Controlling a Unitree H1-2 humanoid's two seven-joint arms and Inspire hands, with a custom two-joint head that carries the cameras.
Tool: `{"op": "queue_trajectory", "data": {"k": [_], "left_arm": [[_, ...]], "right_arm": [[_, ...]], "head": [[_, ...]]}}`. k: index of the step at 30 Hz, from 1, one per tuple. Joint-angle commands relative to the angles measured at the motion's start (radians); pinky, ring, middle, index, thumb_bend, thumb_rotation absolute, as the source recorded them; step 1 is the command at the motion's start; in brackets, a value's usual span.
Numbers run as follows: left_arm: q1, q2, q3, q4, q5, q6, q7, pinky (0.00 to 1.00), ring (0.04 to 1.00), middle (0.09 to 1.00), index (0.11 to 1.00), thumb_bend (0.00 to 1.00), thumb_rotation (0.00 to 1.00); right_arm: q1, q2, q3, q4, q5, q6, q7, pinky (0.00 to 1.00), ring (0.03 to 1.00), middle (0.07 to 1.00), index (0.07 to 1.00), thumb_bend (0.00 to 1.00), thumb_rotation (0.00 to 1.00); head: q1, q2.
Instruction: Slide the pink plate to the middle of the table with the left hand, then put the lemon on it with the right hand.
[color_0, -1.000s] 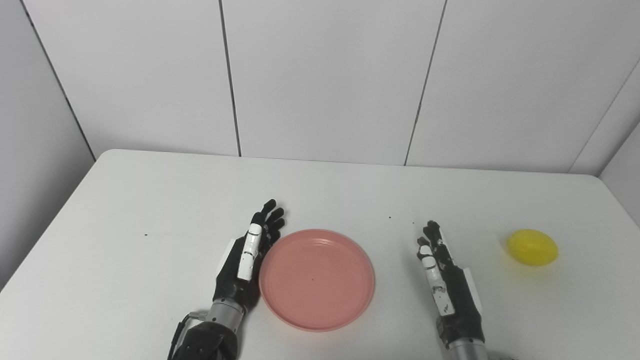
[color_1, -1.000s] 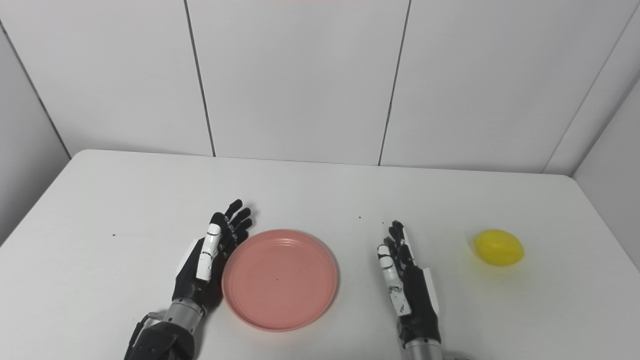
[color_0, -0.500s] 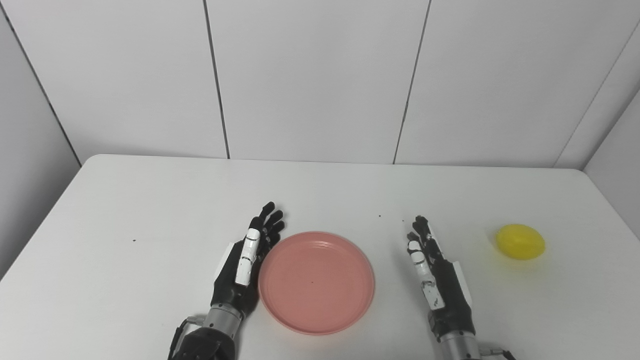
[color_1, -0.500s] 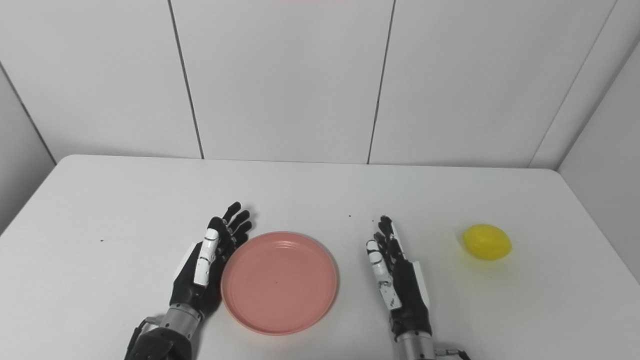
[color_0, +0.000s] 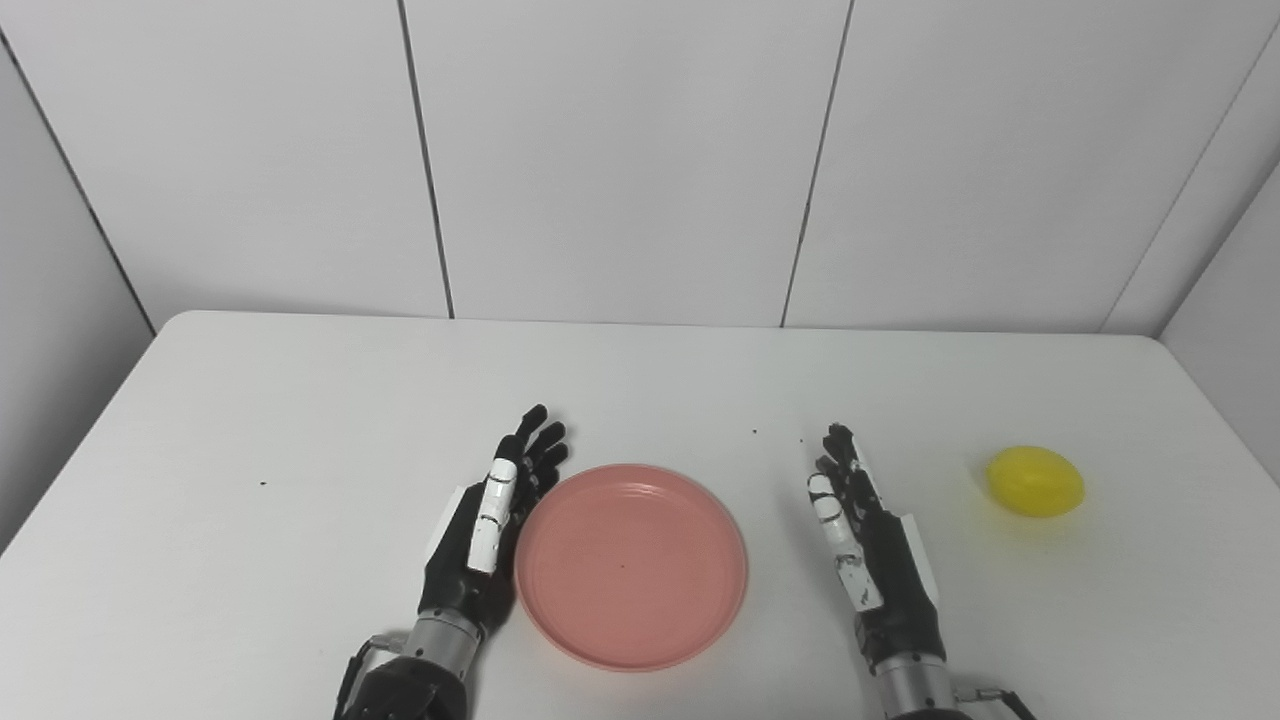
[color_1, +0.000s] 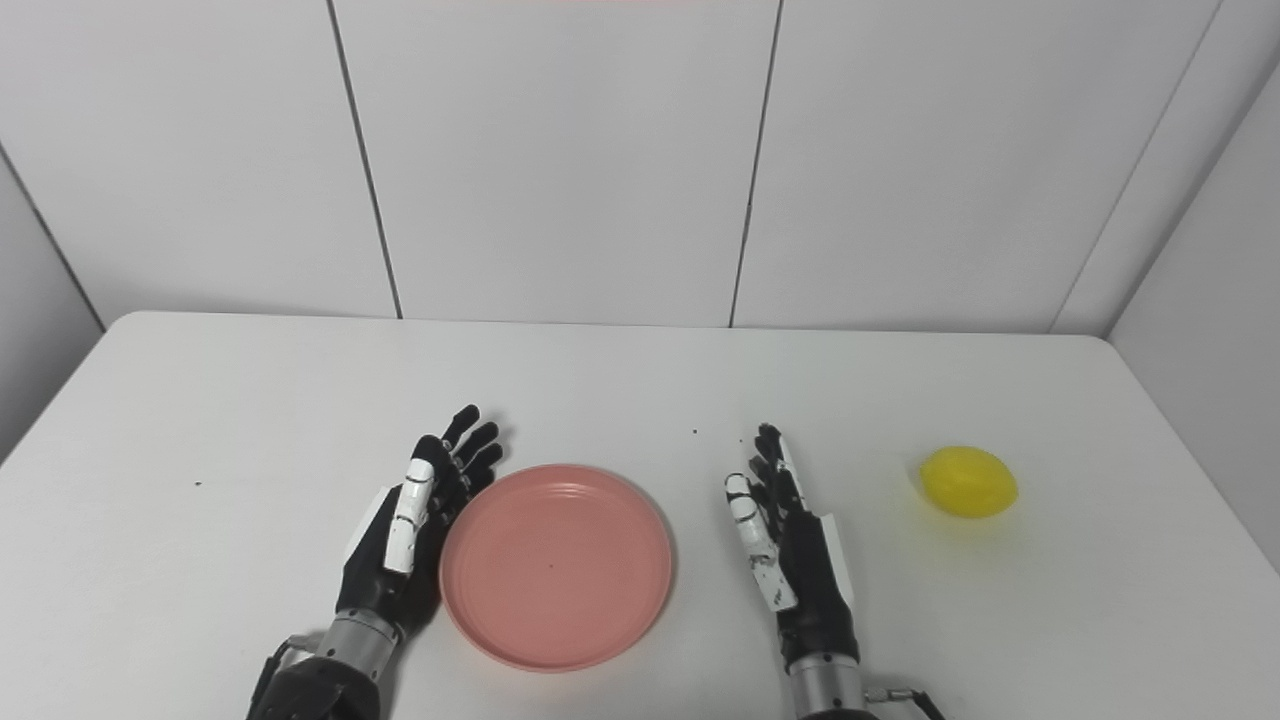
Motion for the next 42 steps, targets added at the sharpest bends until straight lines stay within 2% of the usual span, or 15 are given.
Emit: {"op": "queue_trajectory", "data": {"k": [1, 5, 10, 13, 16, 19, 20, 23, 26, 32, 33, 42], "left_arm": [[-0.012, -0.005, 0.004, -0.006, -0.014, -0.027, -0.012, 1.0, 0.955, 0.953, 0.961, 0.58, 1.0], [-0.011, -0.004, 0.004, -0.01, -0.014, -0.029, -0.019, 1.0, 0.957, 0.956, 0.964, 0.59, 1.0], [-0.01, -0.005, 0.004, -0.007, -0.01, -0.028, -0.019, 0.99, 0.953, 0.95, 0.957, 0.58, 1.0], [-0.013, 0.003, 0.002, 0.007, -0.002, -0.048, -0.024, 0.99, 0.946, 0.943, 0.95, 0.59, 1.0], [-0.019, 0.012, 0.006, 0.021, 0.008, -0.07, -0.023, 0.98, 0.933, 0.932, 0.939, 0.6, 1.0], [-0.025, 0.024, 0.01, 0.03, 0.01, -0.074, -0.027, 1.0, 0.936, 0.93, 0.934, 0.62, 1.0], [-0.027, 0.028, 0.012, 0.032, 0.009, -0.071, -0.028, 1.0, 0.936, 0.93, 0.934, 0.62, 1.0], [-0.029, 0.037, 0.015, 0.032, 0.011, -0.067, -0.026, 0.99, 0.932, 0.925, 0.928, 0.65, 1.0], [-0.031, 0.04, 0.017, 0.04, 0.014, -0.084, -0.024, 0.96, 0.925, 0.924, 0.93, 0.65, 1.0], [-0.035, 0.05, 0.021, 0.048, 0.009, -0.091, -0.03, 0.97, 0.927, 0.93, 0.936, 0.65, 1.0], [-0.036, 0.051, 0.022, 0.048, 0.007, -0.09, -0.031, 0.97, 0.929, 0.931, 0.938, 0.65, 1.0], [-0.041, 0.058, 0.044, 0.034, -0.013, -0.075, -0.035, 0.95, 0.908, 0.904, 0.907, 0.59, 1.0]], "right_arm": [[-0.032, -0.002, -0.005, -0.023, -0.009, -0.057, -0.014, 0.98, 0.978, 0.977, 0.976, 0.6, 0.86], [-0.037, -0.002, -0.016, -0.025, -0.02, -0.059, -0.03, 0.98, 0.968, 0.968, 0.969, 0.61, 0.85], [-0.043, -0.01, -0.036, -0.042, -0.051, -0.098, -0.065, 0.94, 0.936, 0.943, 0.946, 0.6, 0.82], [-0.053, -0.023, -0.053, -0.072, -0.107, -0.103, -0.102, 0.85, 0.903, 0.924, 0.927, 0.64, 0.75], [-0.072, -0.052, -0.073, -0.124, -0.192, -0.077, -0.133, 0.79, 0.88, 0.909, 0.916, 0.64, 0.73], [-0.092, -0.081, -0.087, -0.15, -0.275, -0.066, -0.159, 0.86, 0.89, 0.894, 0.907, 0.68, 0.66], [-0.1, -0.094, -0.098, -0.163, -0.288, -0.036, -0.156, 0.86, 0.89, 0.894, 0.907, 0.68, 0.65], [-0.115, -0.134, -0.12, -0.186, -0.352, 0.029, -0.149, 0.87, 0.902, 0.9, 0.91, 0.74, 0.56], [-0.123, -0.186, -0.141, -0.188, -0.435, 0.064, -0.153, 0.85, 0.9, 0.907, 0.914, 0.77, 0.51], [-0.141, -0.261, -0.182, -0.194, -0.519, 0.145, -0.143, 0.81, 0.893, 0.915, 0.913, 0.83, 0.48], [-0.145, -0.271, -0.186, -0.196, -0.53, 0.154, -0.142, 0.78, 0.881, 0.903, 0.901, 0.84, 0.43], [-0.174, -0.361, -0.163, -0.188, -0.645, 0.266, -0.059, 0.74, 0.862, 0.892, 0.907, 0.88, 0.4]], "head": [[-0.002, -0.004], [-0.004, -0.005], [-0.007, -0.009], [-0.02, -0.017], [-0.051, -0.027], [-0.08, -0.031], [-0.102, -0.036], [-0.121, -0.042], [-0.144, -0.049], [-0.175, -0.054], [-0.175, -0.054], [-0.239, -0.056]]}}
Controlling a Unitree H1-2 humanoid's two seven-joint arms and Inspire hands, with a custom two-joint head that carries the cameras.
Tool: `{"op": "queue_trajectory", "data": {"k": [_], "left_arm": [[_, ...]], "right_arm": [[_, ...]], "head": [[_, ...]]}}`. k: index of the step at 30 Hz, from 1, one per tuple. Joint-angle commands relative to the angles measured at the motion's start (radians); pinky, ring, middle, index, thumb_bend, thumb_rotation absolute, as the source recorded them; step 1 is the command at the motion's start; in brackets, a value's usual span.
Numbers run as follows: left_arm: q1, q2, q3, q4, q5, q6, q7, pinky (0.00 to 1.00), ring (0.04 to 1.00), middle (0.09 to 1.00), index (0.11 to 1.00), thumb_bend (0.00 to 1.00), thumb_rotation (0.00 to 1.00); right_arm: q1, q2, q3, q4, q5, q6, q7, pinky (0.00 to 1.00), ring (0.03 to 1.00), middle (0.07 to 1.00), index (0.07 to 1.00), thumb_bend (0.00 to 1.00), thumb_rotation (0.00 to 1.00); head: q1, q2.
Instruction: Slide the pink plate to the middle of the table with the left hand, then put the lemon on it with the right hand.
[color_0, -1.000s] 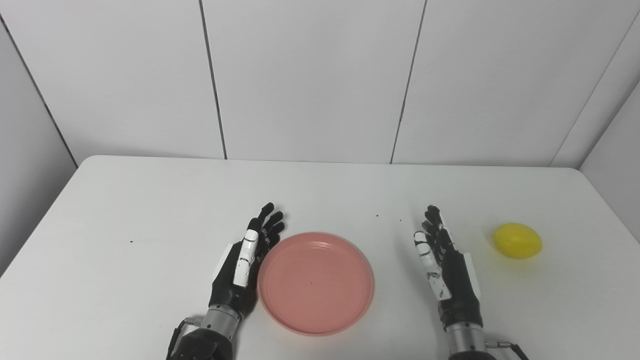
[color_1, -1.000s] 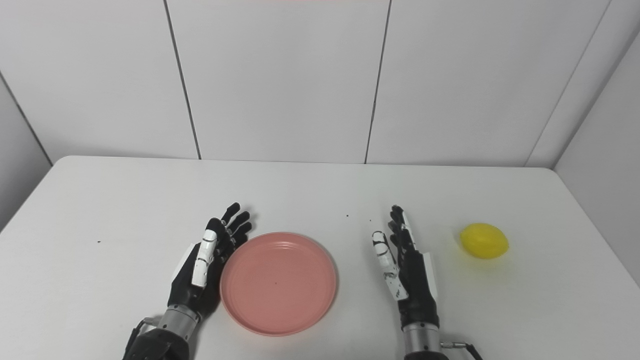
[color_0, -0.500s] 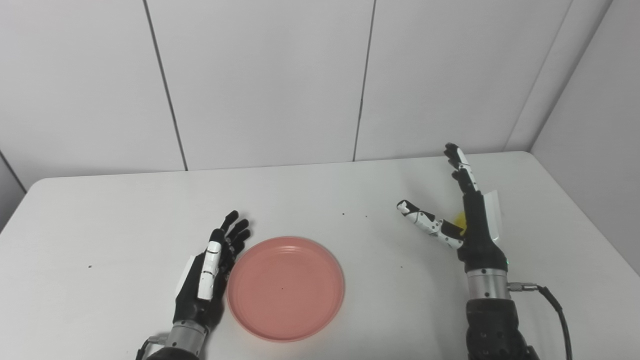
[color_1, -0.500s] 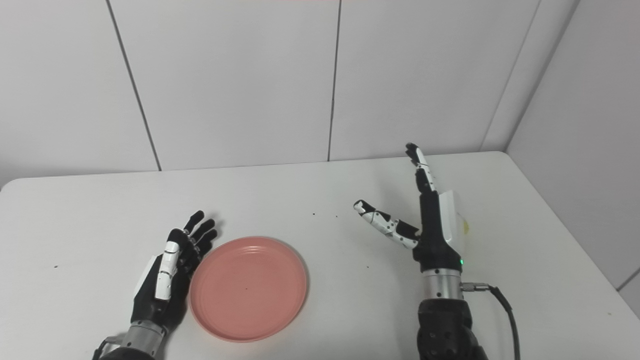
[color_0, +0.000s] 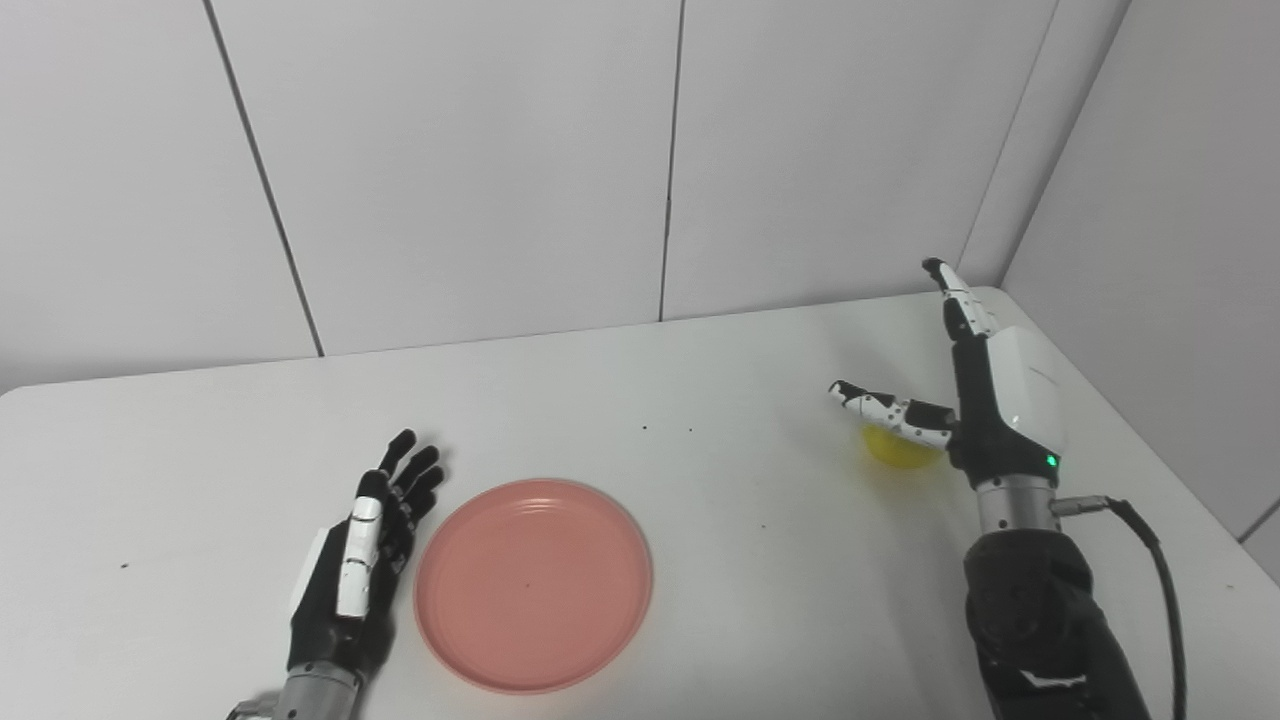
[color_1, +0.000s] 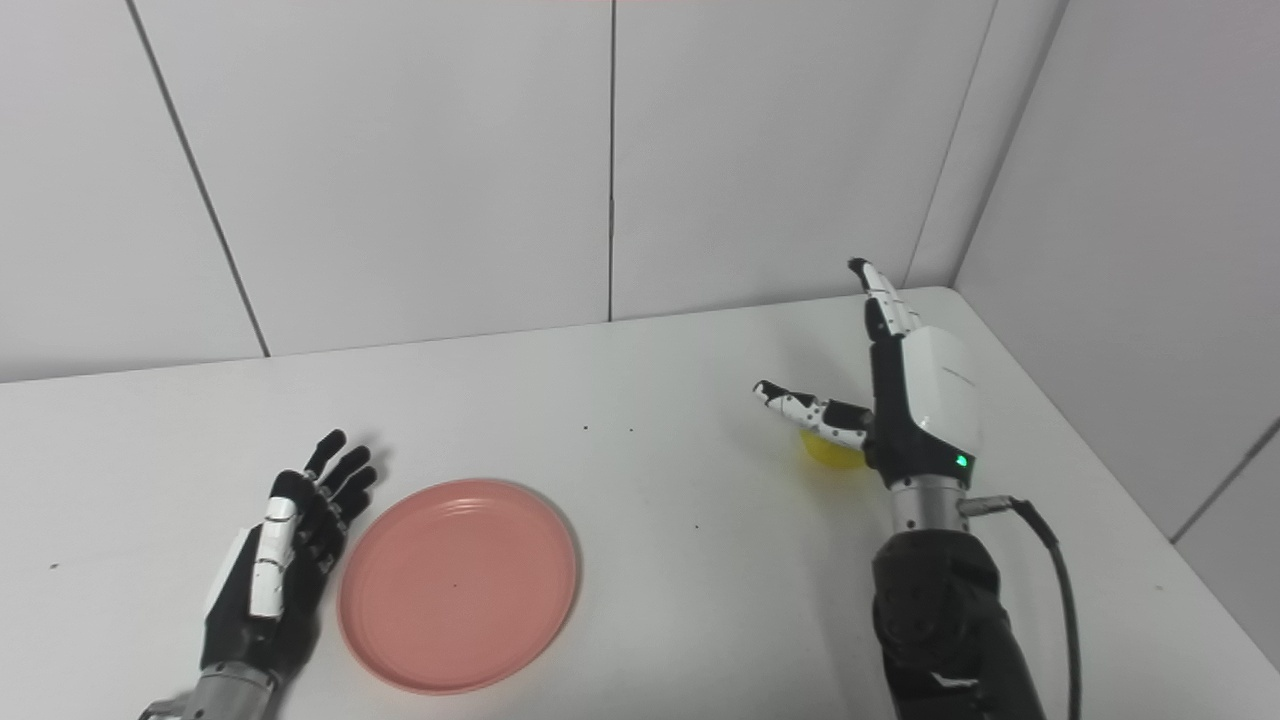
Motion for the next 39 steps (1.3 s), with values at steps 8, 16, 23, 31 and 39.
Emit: {"op": "queue_trajectory", "data": {"k": [8, 16, 23, 31, 39], "left_arm": [[-0.028, 0.014, 0.022, 0.008, -0.039, -0.025, -0.026, 0.93, 0.894, 0.887, 0.879, 0.56, 1.0], [-0.031, 0.014, 0.032, 0.022, -0.052, -0.037, -0.037, 0.93, 0.893, 0.888, 0.881, 0.54, 1.0], [-0.03, 0.013, 0.036, 0.026, -0.057, -0.041, -0.037, 0.91, 0.887, 0.885, 0.878, 0.55, 1.0], [-0.024, 0.011, 0.029, 0.013, -0.046, -0.032, -0.033, 0.91, 0.885, 0.881, 0.873, 0.55, 1.0], [-0.018, 0.012, 0.022, 0.014, -0.04, -0.032, -0.03, 0.93, 0.894, 0.888, 0.882, 0.56, 1.0]], "right_arm": [[-0.036, -0.089, 0.009, 0.048, -0.057, 0.076, 0.063, 0.8, 0.879, 0.892, 0.903, 0.88, 0.36], [-0.051, -0.132, 0.028, 0.128, -0.038, 0.099, 0.108, 0.77, 0.859, 0.871, 0.873, 0.87, 0.37], [-0.064, -0.144, 0.046, 0.184, -0.01, 0.121, 0.143, 0.79, 0.864, 0.869, 0.868, 0.87, 0.32], [-0.076, -0.148, 0.054, 0.246, 0.035, 0.101, 0.139, 0.77, 0.858, 0.864, 0.853, 0.89, 0.29], [-0.092, -0.143, 0.074, 0.288, 0.042, 0.123, 0.128, 0.59, 0.699, 0.796, 0.804, 0.74, 0.04]], "head": [[-0.021, 0.002], [-0.024, 0.003], [-0.024, 0.006], [-0.022, 0.011], [-0.014, 0.012]]}}
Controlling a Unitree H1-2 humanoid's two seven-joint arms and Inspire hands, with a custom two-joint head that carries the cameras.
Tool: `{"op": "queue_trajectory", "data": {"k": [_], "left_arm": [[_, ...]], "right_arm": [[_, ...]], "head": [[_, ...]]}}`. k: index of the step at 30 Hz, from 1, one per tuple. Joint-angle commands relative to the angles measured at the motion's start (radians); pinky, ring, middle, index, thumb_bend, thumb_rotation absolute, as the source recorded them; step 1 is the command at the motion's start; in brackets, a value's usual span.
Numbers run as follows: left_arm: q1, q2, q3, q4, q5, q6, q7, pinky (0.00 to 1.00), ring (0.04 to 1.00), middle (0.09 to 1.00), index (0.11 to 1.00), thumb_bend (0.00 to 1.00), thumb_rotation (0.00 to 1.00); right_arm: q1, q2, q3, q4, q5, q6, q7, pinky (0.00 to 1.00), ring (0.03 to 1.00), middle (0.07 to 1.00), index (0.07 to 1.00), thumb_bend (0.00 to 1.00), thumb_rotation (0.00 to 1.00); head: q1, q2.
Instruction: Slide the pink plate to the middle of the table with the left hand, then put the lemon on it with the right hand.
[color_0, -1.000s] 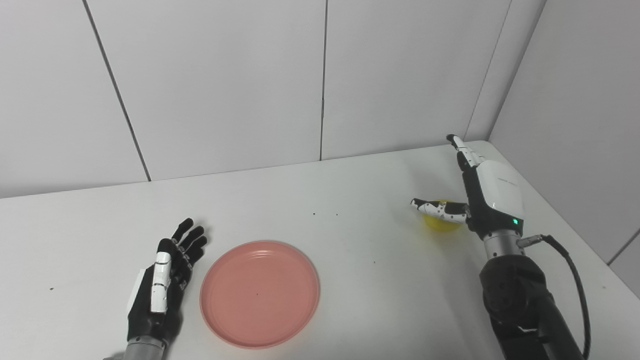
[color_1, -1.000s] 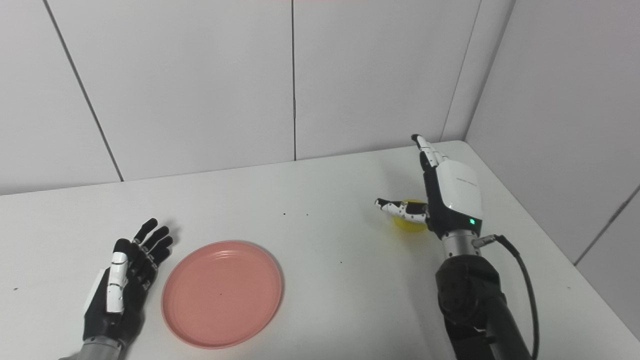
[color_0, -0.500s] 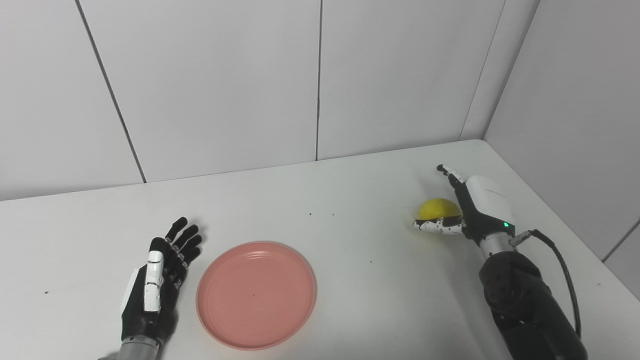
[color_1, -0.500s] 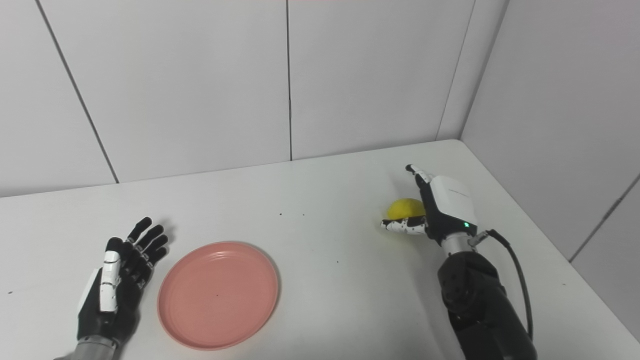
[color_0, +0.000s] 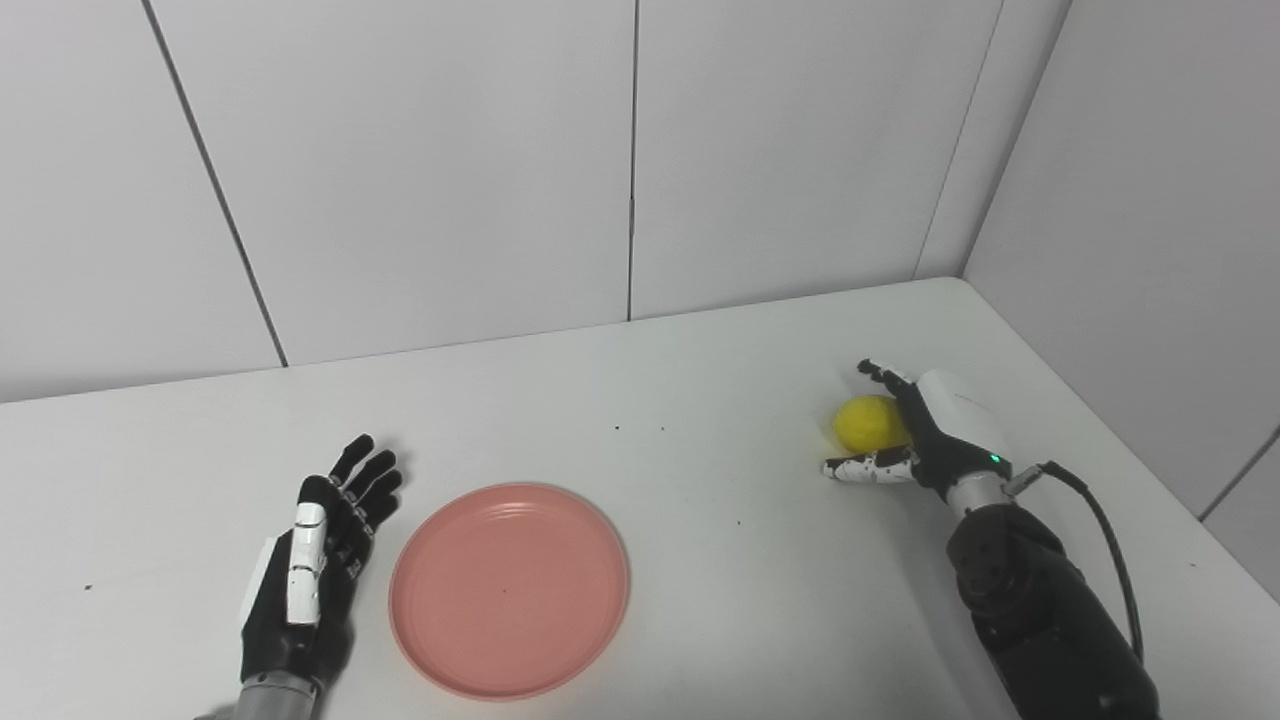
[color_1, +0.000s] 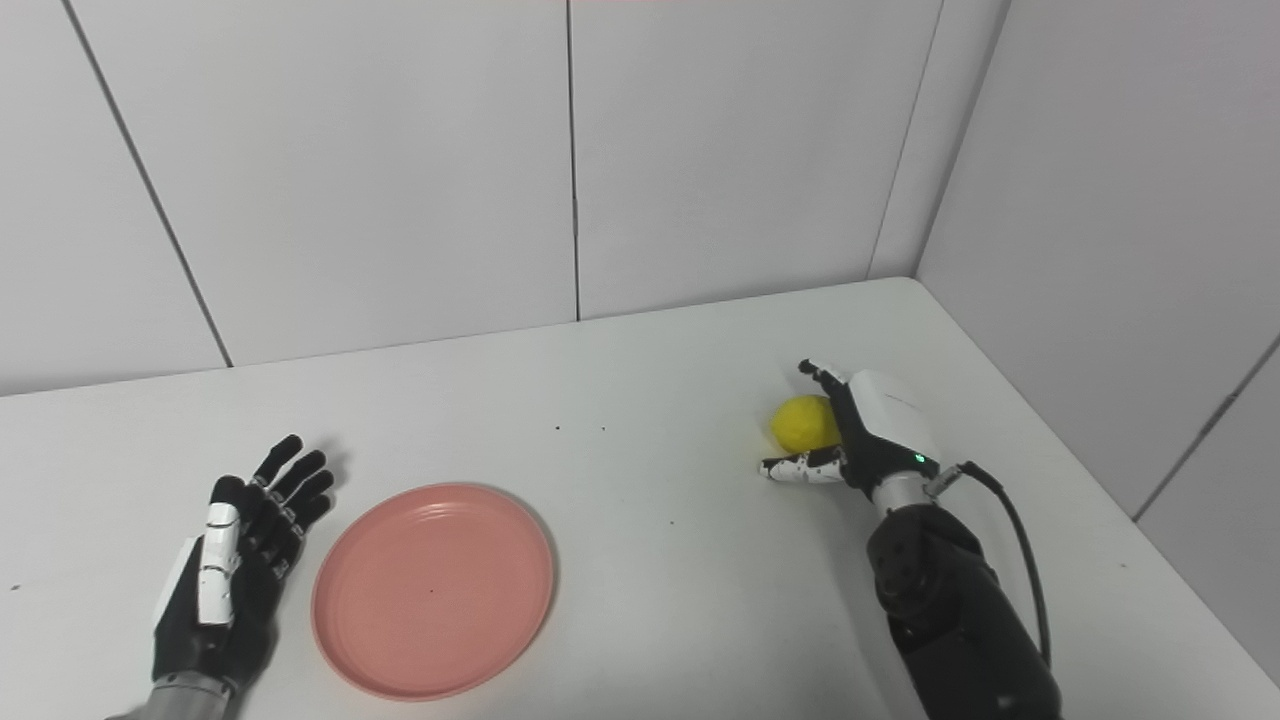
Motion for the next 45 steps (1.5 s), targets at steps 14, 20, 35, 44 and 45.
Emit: {"op": "queue_trajectory", "data": {"k": [14, 20, 35, 44, 45], "left_arm": [[0.005, 0.0, -0.012, -0.011, 0.004, -0.033, -0.012, 0.94, 0.91, 0.906, 0.905, 0.58, 1.0], [0.007, -0.008, -0.02, -0.011, 0.018, -0.037, -0.001, 0.93, 0.91, 0.911, 0.91, 0.59, 1.0], [0.017, -0.055, -0.048, -0.009, 0.073, -0.05, 0.016, 0.97, 0.935, 0.933, 0.939, 0.64, 1.0], [0.026, -0.074, -0.06, -0.061, 0.093, -0.019, 0.046, 0.99, 0.952, 0.95, 0.956, 0.63, 1.0], [0.025, -0.074, -0.06, -0.061, 0.093, -0.02, 0.048, 0.99, 0.951, 0.951, 0.955, 0.62, 1.0]], "right_arm": [[-0.017, 0.014, -0.024, -0.009, 0.01, -0.032, -0.208, 0.16, 0.393, 0.495, 0.548, 0.52, 0.0], [-0.016, 0.028, -0.032, -0.009, 0.036, -0.037, -0.255, 0.16, 0.4, 0.496, 0.486, 0.52, 0.0], [0.007, 0.088, -0.03, -0.201, 0.173, -0.082, -0.243, 0.19, 0.38, 0.483, 0.502, 0.51, 0.0], [-0.022, 0.122, 0.059, -0.316, 0.211, -0.13, -0.167, 0.18, 0.397, 0.499, 0.486, 0.52, 0.0], [-0.027, 0.126, 0.069, -0.321, 0.213, -0.137, -0.161, 0.21, 0.368, 0.467, 0.523, 0.51, 0.0]], "head": [[0.013, 0.005], [0.034, 0.003], [0.188, 0.001], [0.223, 0.016], [0.223, 0.017]]}}
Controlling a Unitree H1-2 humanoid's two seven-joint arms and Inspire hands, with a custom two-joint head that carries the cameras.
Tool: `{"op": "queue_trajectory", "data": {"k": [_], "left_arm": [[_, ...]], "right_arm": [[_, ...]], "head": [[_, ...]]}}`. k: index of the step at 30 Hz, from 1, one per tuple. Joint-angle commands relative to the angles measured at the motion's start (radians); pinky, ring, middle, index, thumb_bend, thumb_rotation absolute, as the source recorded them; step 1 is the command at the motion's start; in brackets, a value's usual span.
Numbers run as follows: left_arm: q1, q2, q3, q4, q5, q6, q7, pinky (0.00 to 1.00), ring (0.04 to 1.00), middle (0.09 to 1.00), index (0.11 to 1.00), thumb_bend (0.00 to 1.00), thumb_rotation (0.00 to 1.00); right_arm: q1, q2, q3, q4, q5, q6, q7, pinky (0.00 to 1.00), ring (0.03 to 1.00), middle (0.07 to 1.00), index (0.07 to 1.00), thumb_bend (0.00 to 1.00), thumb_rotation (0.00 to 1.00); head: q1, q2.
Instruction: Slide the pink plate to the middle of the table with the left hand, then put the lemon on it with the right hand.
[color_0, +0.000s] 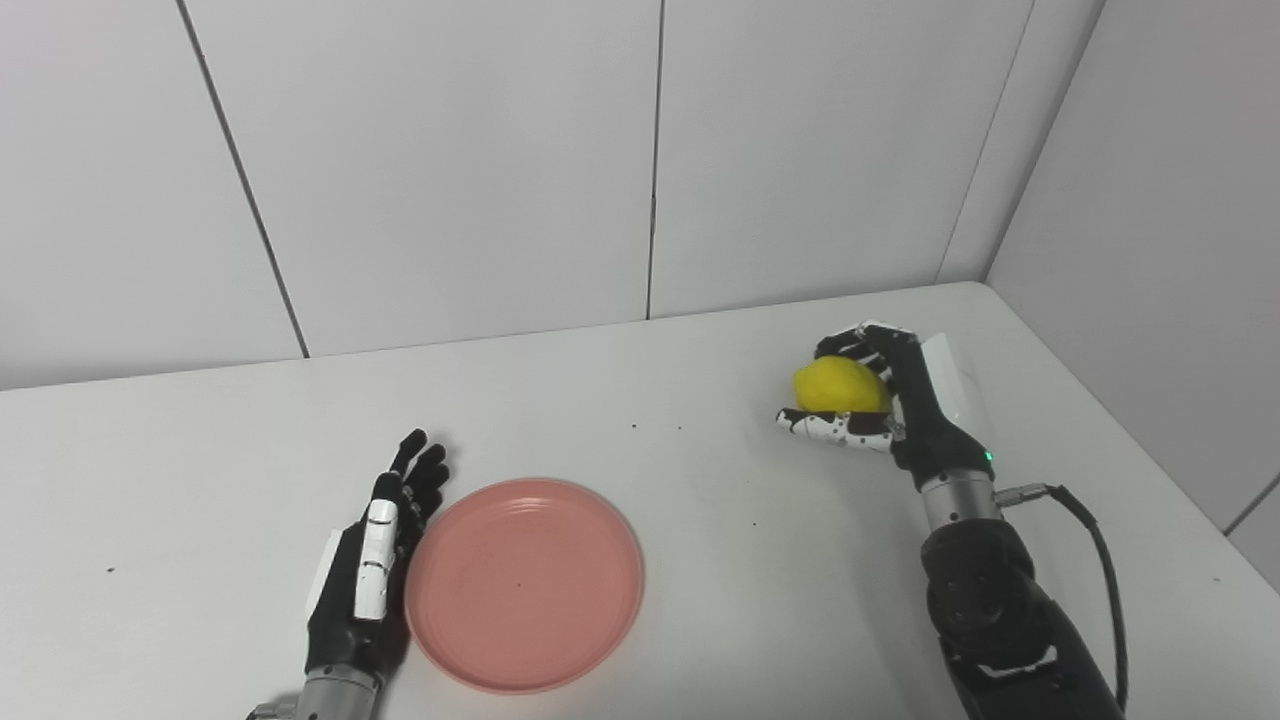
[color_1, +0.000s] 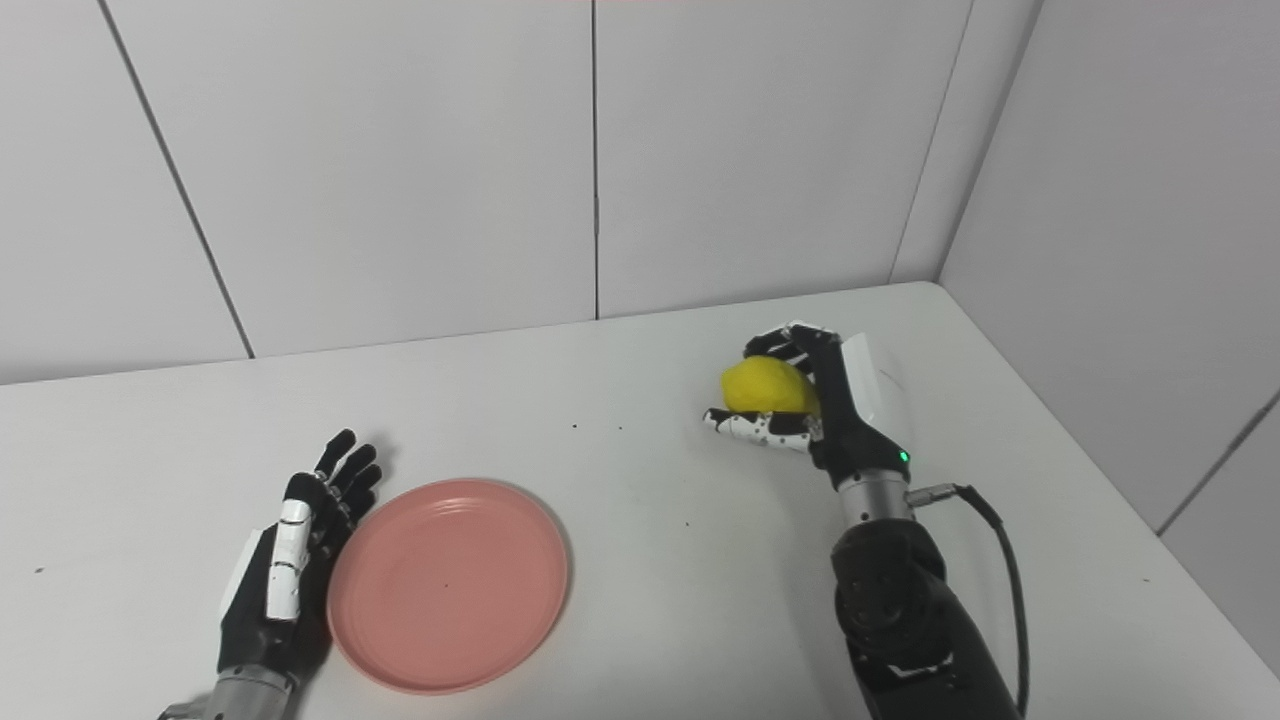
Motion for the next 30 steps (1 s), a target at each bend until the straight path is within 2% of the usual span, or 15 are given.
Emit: {"op": "queue_trajectory", "data": {"k": [1, 6, 8, 11, 14, 15, 16, 18, 20, 21, 24, 26, 27, 30], "left_arm": [[-0.008, -0.017, -0.003, -0.024, 0.006, -0.017, 0.01, 0.99, 0.951, 0.951, 0.954, 0.62, 1.0], [-0.009, -0.024, -0.008, -0.025, 0.012, -0.015, 0.022, 0.99, 0.95, 0.948, 0.953, 0.61, 1.0], [-0.009, -0.025, -0.011, -0.026, 0.009, -0.013, 0.021, 1.0, 0.951, 0.949, 0.953, 0.61, 1.0], [-0.007, -0.029, -0.017, -0.028, 0.012, -0.011, 0.025, 1.0, 0.952, 0.949, 0.952, 0.61, 1.0], [-0.005, -0.035, -0.023, -0.032, 0.018, -0.01, 0.032, 1.0, 0.955, 0.948, 0.951, 0.6, 1.0], [-0.005, -0.04, -0.023, -0.029, 0.018, -0.011, 0.036, 1.0, 0.956, 0.948, 0.951, 0.6, 1.0], [-0.006, -0.046, -0.024, -0.029, 0.017, -0.009, 0.04, 1.0, 0.955, 0.951, 0.955, 0.59, 1.0], [-0.008, -0.056, -0.026, -0.029, 0.018, -0.005, 0.047, 1.0, 0.961, 0.955, 0.959, 0.57, 1.0], [-0.008, -0.061, -0.03, -0.029, 0.026, -0.006, 0.052, 1.0, 0.962, 0.956, 0.956, 0.56, 1.0], [-0.007, -0.063, -0.031, -0.029, 0.03, -0.007, 0.054, 1.0, 0.964, 0.957, 0.957, 0.55, 1.0], [-0.007, -0.069, -0.034, -0.03, 0.041, -0.008, 0.06, 1.0, 0.966, 0.959, 0.959, 0.54, 1.0], [-0.009, -0.073, -0.033, -0.026, 0.048, -0.013, 0.066, 1.0, 0.962, 0.956, 0.955, 0.52, 1.0], [-0.01, -0.075, -0.033, -0.025, 0.051, -0.014, 0.069, 1.0, 0.958, 0.953, 0.95, 0.51, 1.0], [-0.012, -0.085, -0.032, -0.019, 0.06, -0.024, 0.083, 0.99, 0.945, 0.942, 0.939, 0.49, 1.0]], "right_arm": [[-0.06, 0.006, 0.018, -0.056, 0.007, -0.07, 0.015, 0.21, 0.357, 0.458, 0.535, 0.51, 0.0], [-0.084, 0.036, 0.06, -0.085, 0.009, -0.061, 0.064, 0.21, 0.35, 0.46, 0.542, 0.51, 0.0], [-0.093, 0.046, 0.079, -0.086, 0.015, -0.082, 0.078, 0.22, 0.352, 0.459, 0.542, 0.51, 0.0], [-0.108, 0.071, 0.117, -0.095, 0.012, -0.088, 0.102, 0.19, 0.385, 0.493, 0.497, 0.51, 0.0], [-0.113, 0.092, 0.138, -0.109, 0.014, -0.071, 0.127, 0.2, 0.347, 0.464, 0.541, 0.5, 0.0], [-0.114, 0.097, 0.149, -0.104, 0.009, -0.084, 0.131, 0.2, 0.343, 0.461, 0.545, 0.5, 0.0], [-0.115, 0.104, 0.163, -0.095, 0.004, -0.101, 0.132, 0.18, 0.392, 0.436, 0.531, 0.51, 0.0], [-0.115, 0.114, 0.183, -0.081, -0.004, -0.119, 0.135, 0.17, 0.336, 0.448, 0.541, 0.5, 0.0], [-0.114, 0.124, 0.198, -0.079, -0.018, -0.113, 0.142, 0.16, 0.326, 0.445, 0.542, 0.5, 0.0], [-0.114, 0.127, 0.207, -0.073, -0.024, -0.117, 0.143, 0.16, 0.351, 0.472, 0.514, 0.51, 0.0], [-0.115, 0.131, 0.23, -0.036, -0.031, -0.157, 0.14, 0.22, 0.35, 0.464, 0.537, 0.5, 0.0], [-0.113, 0.14, 0.242, -0.018, -0.033, -0.162, 0.145, 0.24, 0.357, 0.466, 0.54, 0.51, 0.0], [-0.112, 0.144, 0.246, -0.013, -0.033, -0.162, 0.146, 0.22, 0.381, 0.489, 0.507, 0.51, 0.0], [-0.107, 0.155, 0.265, 0.013, -0.034, -0.186, 0.146, 0.22, 0.394, 0.508, 0.488, 0.51, 0.0]], "head": [[0.005, 0.003], [0.02, 0.008], [0.028, 0.009], [0.057, 0.013], [0.08, 0.018], [0.122, 0.023], [0.142, 0.025], [0.172, 0.026], [0.191, 0.028], [0.193, 0.028], [0.216, 0.032], [0.227, 0.034], [0.227, 0.034], [0.249, 0.036]]}}
